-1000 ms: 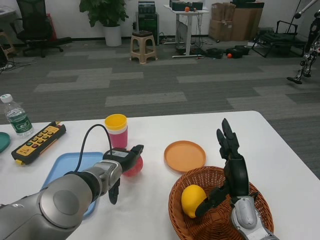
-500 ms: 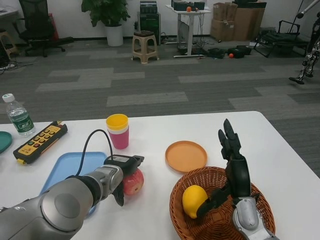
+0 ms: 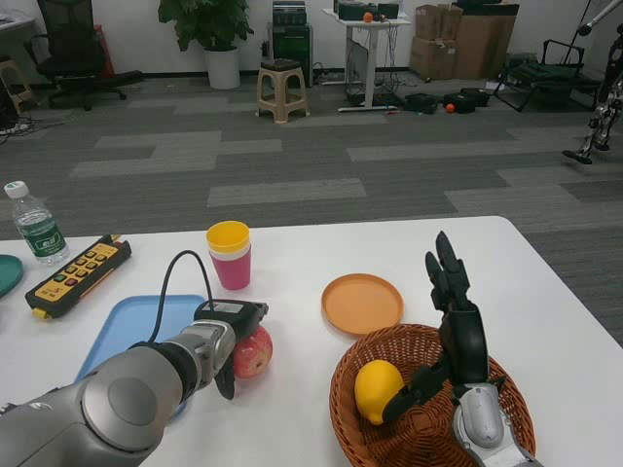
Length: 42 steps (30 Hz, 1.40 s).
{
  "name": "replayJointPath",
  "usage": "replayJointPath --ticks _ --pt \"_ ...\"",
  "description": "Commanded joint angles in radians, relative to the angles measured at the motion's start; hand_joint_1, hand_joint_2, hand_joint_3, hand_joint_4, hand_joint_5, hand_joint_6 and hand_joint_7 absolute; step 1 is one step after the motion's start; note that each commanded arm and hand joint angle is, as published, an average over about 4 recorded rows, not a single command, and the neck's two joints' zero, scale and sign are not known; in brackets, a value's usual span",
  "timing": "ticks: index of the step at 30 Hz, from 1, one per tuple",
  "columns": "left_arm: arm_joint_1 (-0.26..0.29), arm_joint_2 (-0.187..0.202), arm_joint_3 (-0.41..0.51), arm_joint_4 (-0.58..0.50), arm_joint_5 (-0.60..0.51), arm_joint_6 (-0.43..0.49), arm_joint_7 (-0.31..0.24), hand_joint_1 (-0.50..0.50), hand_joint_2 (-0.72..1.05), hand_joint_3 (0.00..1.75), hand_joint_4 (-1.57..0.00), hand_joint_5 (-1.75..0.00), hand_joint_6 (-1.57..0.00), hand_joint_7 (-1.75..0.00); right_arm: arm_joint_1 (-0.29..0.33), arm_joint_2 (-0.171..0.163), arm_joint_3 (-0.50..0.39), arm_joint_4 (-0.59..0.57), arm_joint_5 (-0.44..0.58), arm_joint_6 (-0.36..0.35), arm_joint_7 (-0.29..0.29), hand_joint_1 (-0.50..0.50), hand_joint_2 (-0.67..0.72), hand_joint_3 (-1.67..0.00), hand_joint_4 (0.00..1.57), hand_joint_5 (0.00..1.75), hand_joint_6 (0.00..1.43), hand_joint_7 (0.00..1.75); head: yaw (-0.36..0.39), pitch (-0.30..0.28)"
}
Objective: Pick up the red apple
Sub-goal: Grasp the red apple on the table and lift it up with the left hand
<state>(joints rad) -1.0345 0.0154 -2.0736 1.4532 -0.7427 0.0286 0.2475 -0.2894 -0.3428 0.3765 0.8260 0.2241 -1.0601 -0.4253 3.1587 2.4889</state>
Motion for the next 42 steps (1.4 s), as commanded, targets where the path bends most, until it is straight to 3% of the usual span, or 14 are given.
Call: replayJointPath --ticks 1,4,9,12,16,21,25,29,35,39,42 --pt "0.037 0.015 -0.001 0.019 -0.050 0.002 -0.004 -0.50 0.83 0.09 -1.40 -0.80 -1.39 -0.70 -0.001 -0.010 -0.003 0.001 0.012 -0.001 -0.003 -0.42 0.60 0.00 0.00 0.00 0.00 0.00 0.002 0.001" --pt "0.049 0.021 0.017 0.038 -0.104 -0.023 -0.021 -0.47 0.87 0.09 -1.44 -1.00 -1.39 -1.01 -0.001 -0.011 -0.005 0.003 0.013 -0.001 -0.003 -0.42 0.60 0.00 0.00 0.00 0.00 0.00 0.007 0.003" --pt "0.071 0.043 0.109 0.060 -0.149 -0.093 -0.070 -0.28 0.87 0.00 -1.41 -1.39 -1.26 -1.12 -0.004 -0.011 -0.004 0.018 0.015 -0.001 -0.003 -0.42 0.60 0.00 0.00 0.00 0.00 0.00 0.013 0.008" --pt "0.090 0.061 0.209 0.078 -0.155 -0.171 -0.116 -0.16 0.87 0.04 -1.31 -1.44 -1.17 -1.08 -0.010 -0.011 -0.005 0.030 0.016 -0.001 -0.003 -0.42 0.60 0.00 0.00 0.00 0.00 0.00 0.016 0.010" --pt "0.128 0.077 0.389 0.114 -0.155 -0.286 -0.211 -0.07 0.78 0.09 -0.97 -1.49 -0.81 -0.89 -0.007 -0.013 -0.006 0.022 0.017 -0.001 -0.003 -0.42 0.60 0.00 0.00 0.00 0.00 0.00 0.030 0.030" --pt "0.182 0.114 0.591 0.118 -0.155 -0.444 -0.238 -0.02 0.69 0.02 -0.94 -1.49 -0.64 -0.82 -0.004 -0.012 -0.011 0.014 0.017 -0.001 -0.003 -0.42 0.60 0.00 0.00 0.00 0.00 0.00 0.033 0.047" --pt "0.260 0.163 0.883 0.086 -0.154 -0.572 -0.262 -0.02 0.69 0.09 -0.94 -1.44 -0.66 -0.77 -0.004 -0.005 -0.018 0.012 0.017 -0.001 -0.003 -0.42 0.60 0.00 0.00 0.00 0.00 0.00 0.041 0.058" --pt "0.351 0.204 1.156 -0.023 -0.149 -0.658 -0.319 -0.03 0.69 0.09 -0.94 -1.44 -0.67 -0.77 -0.010 0.006 -0.026 0.013 0.016 -0.001 -0.003 -0.42 0.60 0.00 0.00 0.00 0.00 0.00 0.059 0.074" --pt "0.485 0.262 1.436 -0.297 -0.137 -0.800 -0.376 -0.03 0.69 0.09 -0.94 -1.44 -0.65 -0.77 -0.044 0.022 -0.039 0.033 0.015 -0.001 -0.003 -0.42 0.60 0.00 0.00 0.00 0.00 0.00 0.074 0.093" --pt "0.535 0.278 1.609 -0.472 -0.063 -0.835 -0.378 0.04 0.65 0.09 -0.94 -1.44 -0.57 -0.77 -0.075 0.033 -0.041 0.058 0.014 0.000 -0.003 -0.42 0.60 0.00 0.00 0.00 0.00 0.00 0.073 0.095" --pt "0.544 0.284 1.705 -0.561 -0.022 -0.835 -0.375 0.08 0.60 0.07 -0.94 -1.44 -0.52 -0.77 -0.098 0.041 -0.042 0.076 0.012 0.000 -0.003 -0.42 0.60 0.00 0.00 0.00 0.00 0.00 0.061 0.091"
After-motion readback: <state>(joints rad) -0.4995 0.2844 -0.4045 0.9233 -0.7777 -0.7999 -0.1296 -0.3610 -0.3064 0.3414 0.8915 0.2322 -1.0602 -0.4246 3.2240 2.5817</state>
